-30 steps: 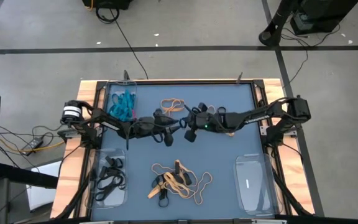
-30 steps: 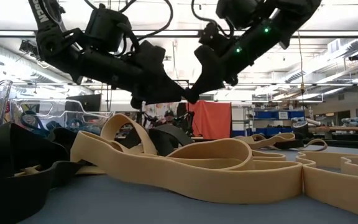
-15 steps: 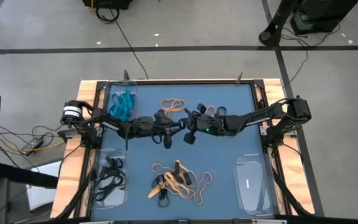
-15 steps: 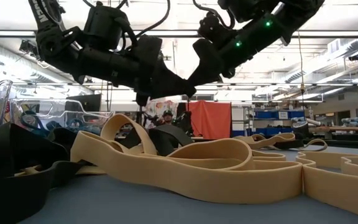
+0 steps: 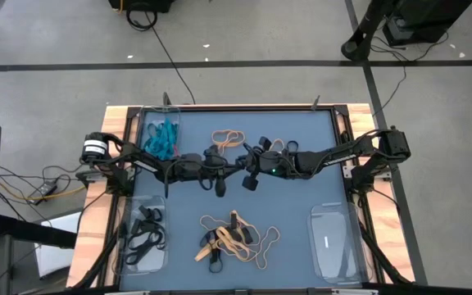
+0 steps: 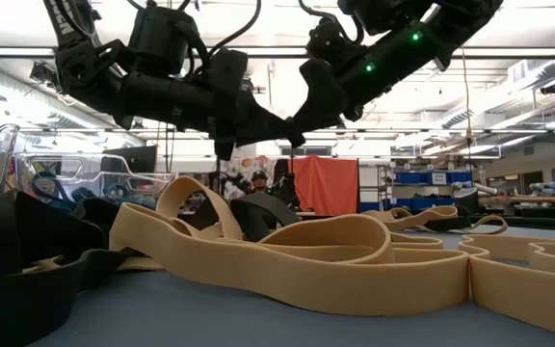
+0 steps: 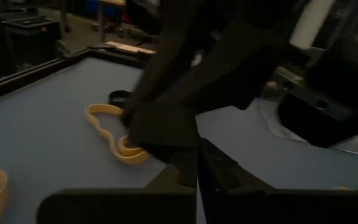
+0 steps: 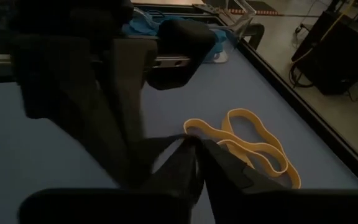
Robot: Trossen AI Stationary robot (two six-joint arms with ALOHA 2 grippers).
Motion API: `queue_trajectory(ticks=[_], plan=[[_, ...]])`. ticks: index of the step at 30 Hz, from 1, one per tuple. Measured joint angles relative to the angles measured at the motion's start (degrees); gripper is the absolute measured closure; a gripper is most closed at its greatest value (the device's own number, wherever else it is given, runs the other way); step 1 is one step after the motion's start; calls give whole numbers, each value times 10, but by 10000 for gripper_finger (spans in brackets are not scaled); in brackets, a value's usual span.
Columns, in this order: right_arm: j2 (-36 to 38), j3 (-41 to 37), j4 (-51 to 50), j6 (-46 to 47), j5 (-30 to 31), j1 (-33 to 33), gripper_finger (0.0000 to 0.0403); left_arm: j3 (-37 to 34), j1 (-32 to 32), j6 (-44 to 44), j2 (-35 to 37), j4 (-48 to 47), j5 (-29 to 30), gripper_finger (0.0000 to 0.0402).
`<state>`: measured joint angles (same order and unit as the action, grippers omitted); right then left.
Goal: Sort rubber bands into baskets
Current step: Put the black rubber band into the bottom left transparent bin
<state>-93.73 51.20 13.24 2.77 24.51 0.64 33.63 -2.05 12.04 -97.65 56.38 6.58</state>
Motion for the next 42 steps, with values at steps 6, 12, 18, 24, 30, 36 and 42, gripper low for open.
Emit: queue_trajectory(ticks=[6,12,18,24,30,36,42], plan=[[4,0,-30,-13,57,1,305,0,1,5,14,-33,-8,400],[30,0,-125,27,28,0,265,-1,2,4,79,-125,-5,401],[64,0,-184,42,-141,-1,257,-1,4,19,162,-238,5,401],[97,0,-222,41,-250,0,260,-1,24,43,241,-338,21,401],[113,0,-370,83,-166,-5,261,-1,77,107,328,-480,23,401],[114,0,-484,135,-140,-27,259,-1,146,209,406,-638,21,401],[114,0,-503,131,-140,-30,257,-1,206,334,481,-794,16,401]])
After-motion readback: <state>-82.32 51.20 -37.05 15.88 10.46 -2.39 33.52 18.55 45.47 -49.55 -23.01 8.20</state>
